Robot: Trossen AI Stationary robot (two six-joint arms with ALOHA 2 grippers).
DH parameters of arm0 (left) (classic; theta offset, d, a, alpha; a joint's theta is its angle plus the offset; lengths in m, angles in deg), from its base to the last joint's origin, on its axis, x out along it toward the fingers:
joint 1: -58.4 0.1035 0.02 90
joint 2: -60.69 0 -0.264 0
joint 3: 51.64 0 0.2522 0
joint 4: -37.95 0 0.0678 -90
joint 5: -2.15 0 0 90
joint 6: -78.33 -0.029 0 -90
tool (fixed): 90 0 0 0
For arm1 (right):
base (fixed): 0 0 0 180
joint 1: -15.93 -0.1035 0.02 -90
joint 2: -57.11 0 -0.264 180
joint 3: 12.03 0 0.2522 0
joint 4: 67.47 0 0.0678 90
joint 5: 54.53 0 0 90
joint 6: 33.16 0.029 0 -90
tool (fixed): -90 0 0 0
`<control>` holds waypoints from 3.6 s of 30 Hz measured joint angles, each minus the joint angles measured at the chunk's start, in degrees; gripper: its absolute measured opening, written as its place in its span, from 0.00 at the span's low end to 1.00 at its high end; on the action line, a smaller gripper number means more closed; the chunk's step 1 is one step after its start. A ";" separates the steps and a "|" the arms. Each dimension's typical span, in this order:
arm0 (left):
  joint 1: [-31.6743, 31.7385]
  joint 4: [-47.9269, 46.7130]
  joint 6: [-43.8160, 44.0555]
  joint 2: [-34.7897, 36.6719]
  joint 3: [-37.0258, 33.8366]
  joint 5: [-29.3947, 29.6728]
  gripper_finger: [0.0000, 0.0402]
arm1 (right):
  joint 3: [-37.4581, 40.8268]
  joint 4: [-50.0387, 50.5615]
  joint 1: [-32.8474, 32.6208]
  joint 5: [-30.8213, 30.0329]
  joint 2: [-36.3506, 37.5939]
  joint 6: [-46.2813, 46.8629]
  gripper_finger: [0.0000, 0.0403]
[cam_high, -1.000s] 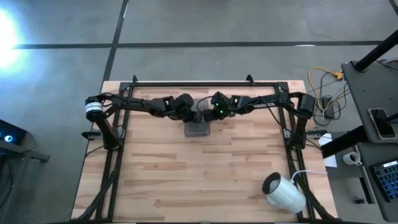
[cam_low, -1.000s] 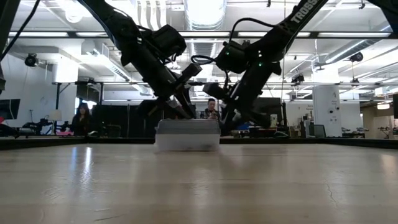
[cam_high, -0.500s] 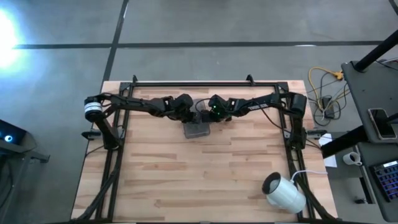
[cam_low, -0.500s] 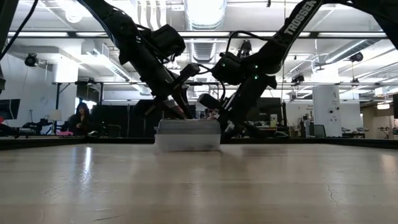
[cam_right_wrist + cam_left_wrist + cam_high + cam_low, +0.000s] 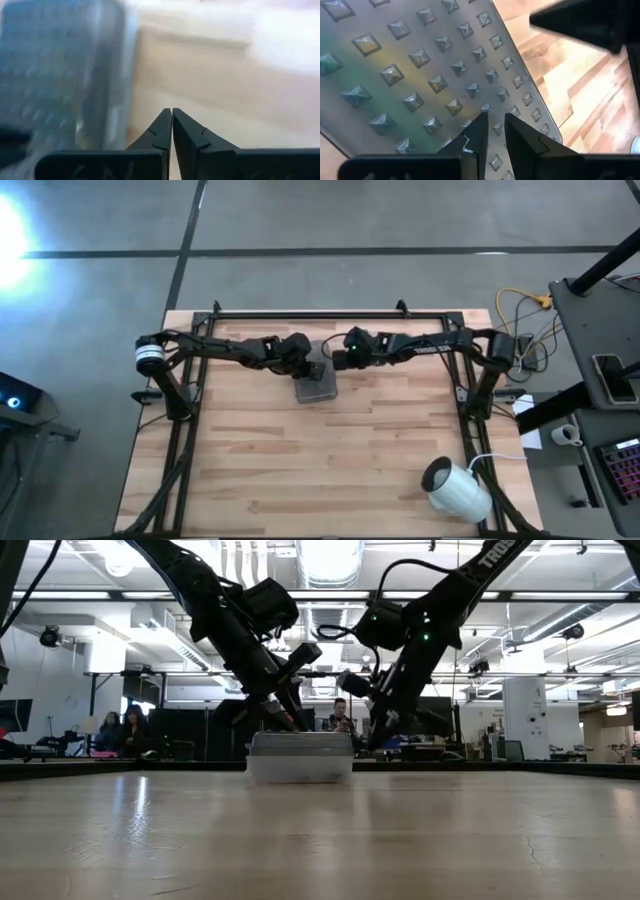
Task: Pick & place school supplies into a supply box
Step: Close the supply box, then return to Home Position
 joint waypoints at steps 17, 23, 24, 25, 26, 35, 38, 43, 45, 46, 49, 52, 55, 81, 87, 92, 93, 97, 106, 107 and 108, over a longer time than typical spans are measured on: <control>-0.31 -0.14 -1.40 1.68 2.66 0.91 0.13 | 0.11 -4.91 -0.52 3.99 -1.00 -1.01 0.02; -0.58 0.53 -6.96 7.54 5.74 1.62 0.13 | 0.11 -3.84 -0.71 3.37 1.07 -4.37 0.02; -0.67 0.46 -8.35 8.78 6.11 1.75 0.13 | 0.12 -3.78 -0.78 2.79 2.04 -5.88 0.02; -0.84 0.56 -9.98 10.20 6.41 1.74 0.13 | 0.20 -3.76 -1.02 2.27 3.15 -7.56 0.02; -1.17 0.80 -11.37 11.77 6.63 1.83 0.13 | 0.20 -4.01 -1.32 1.93 4.59 -9.36 0.02; -5.96 1.07 -20.84 26.76 2.91 7.10 0.13 | 8.34 -2.15 -9.30 -3.37 26.67 -23.79 0.02; -6.99 0.44 -21.10 31.51 -0.05 7.16 0.13 | 12.44 1.00 -11.65 -3.57 34.01 -24.36 0.02; -9.55 0.45 -13.44 38.85 -5.94 7.30 0.13 | 15.40 12.47 -12.51 -0.37 46.63 -14.53 0.02; -11.38 1.48 -13.66 41.81 -9.00 7.31 0.13 | 15.86 14.73 -12.54 -0.45 50.86 -8.58 0.02; -12.32 3.05 -14.62 43.15 -10.76 7.31 0.13 | 16.09 14.65 -12.68 -1.42 52.81 -8.29 0.02; -14.69 12.69 -16.08 47.52 -17.40 7.04 0.13 | 16.31 13.81 -14.51 -2.16 57.94 -14.53 0.02; -16.36 26.26 -16.52 51.12 -25.40 7.05 0.13 | 16.73 13.55 -17.97 -1.81 61.42 -20.83 0.02; -17.98 37.32 -17.38 53.42 -33.20 7.33 0.13 | 19.91 7.66 -21.74 -2.06 64.02 -23.62 0.02; -20.76 55.39 -24.01 60.83 -52.13 9.91 0.13 | 59.84 -25.01 -29.94 -2.52 102.60 -29.99 0.02; -20.73 55.21 -23.67 63.79 -56.74 13.57 0.13 | 59.91 -23.24 -29.96 -3.30 102.34 -30.74 0.02; -20.85 47.84 -23.02 63.83 -55.53 13.48 0.13 | 59.91 -23.27 -29.93 -3.58 101.03 -31.39 0.02; -20.85 47.43 -23.02 63.31 -55.47 13.43 0.13 | 59.91 -23.30 -29.93 -3.58 100.81 -31.41 0.02; -20.85 47.07 -23.02 61.37 -55.54 13.41 0.13 | 59.91 -23.30 -29.93 -3.58 100.62 -31.51 0.02; -19.63 34.74 -22.95 73.29 -56.69 13.05 0.13 | 59.80 -23.84 -29.70 -3.50 102.73 -31.61 0.02; -19.14 33.88 -22.95 74.61 -56.76 13.10 0.13 | 59.84 -23.63 -29.35 -3.54 102.73 -31.61 0.02; -18.66 33.94 -22.95 75.61 -56.77 13.20 0.13 | 59.85 -23.54 -28.96 -3.54 102.72 -31.61 0.02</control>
